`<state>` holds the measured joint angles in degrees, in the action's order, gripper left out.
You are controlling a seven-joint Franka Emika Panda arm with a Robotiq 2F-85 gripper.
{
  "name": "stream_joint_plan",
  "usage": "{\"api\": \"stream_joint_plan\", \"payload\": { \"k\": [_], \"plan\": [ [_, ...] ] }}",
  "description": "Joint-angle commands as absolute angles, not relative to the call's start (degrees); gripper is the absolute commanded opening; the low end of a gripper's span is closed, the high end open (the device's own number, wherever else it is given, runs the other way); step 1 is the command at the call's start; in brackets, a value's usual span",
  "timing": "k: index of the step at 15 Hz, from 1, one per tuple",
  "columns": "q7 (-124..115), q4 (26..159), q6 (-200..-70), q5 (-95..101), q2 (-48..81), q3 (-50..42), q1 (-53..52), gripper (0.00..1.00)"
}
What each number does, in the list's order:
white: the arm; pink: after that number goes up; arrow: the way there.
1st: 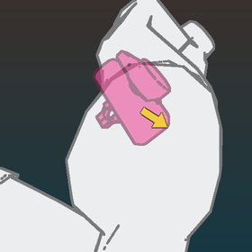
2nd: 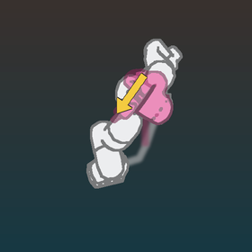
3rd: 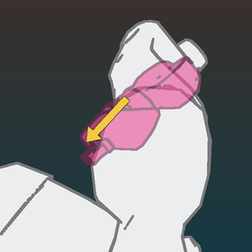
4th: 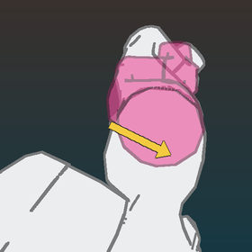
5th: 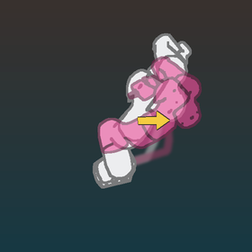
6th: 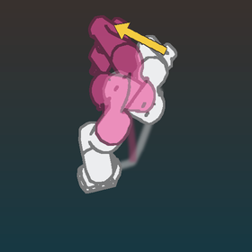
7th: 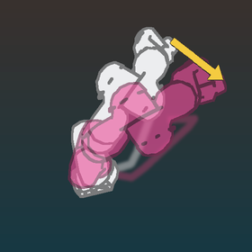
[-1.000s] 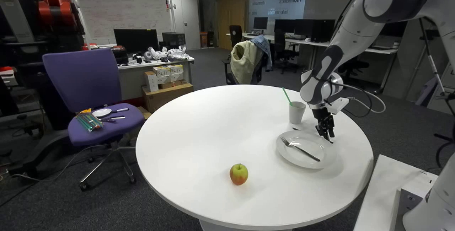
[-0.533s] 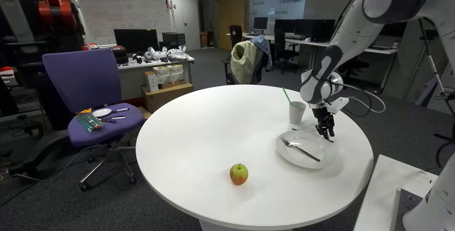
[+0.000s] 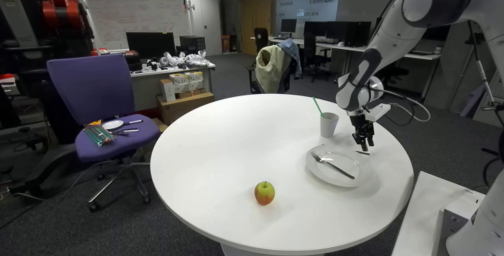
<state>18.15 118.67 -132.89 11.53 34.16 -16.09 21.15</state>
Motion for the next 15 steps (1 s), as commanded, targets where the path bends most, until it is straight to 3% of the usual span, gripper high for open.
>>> {"api": "stream_joint_plan", "payload": {
  "k": [1, 15],
  "plan": [
    [17.1, 117.2, -131.3, 12.1, 33.9, -16.3, 21.5, 0.56],
    [21.3, 120.7, -133.2, 21.5, 32.4, -15.8, 18.8, 0.6]
  ]
}}
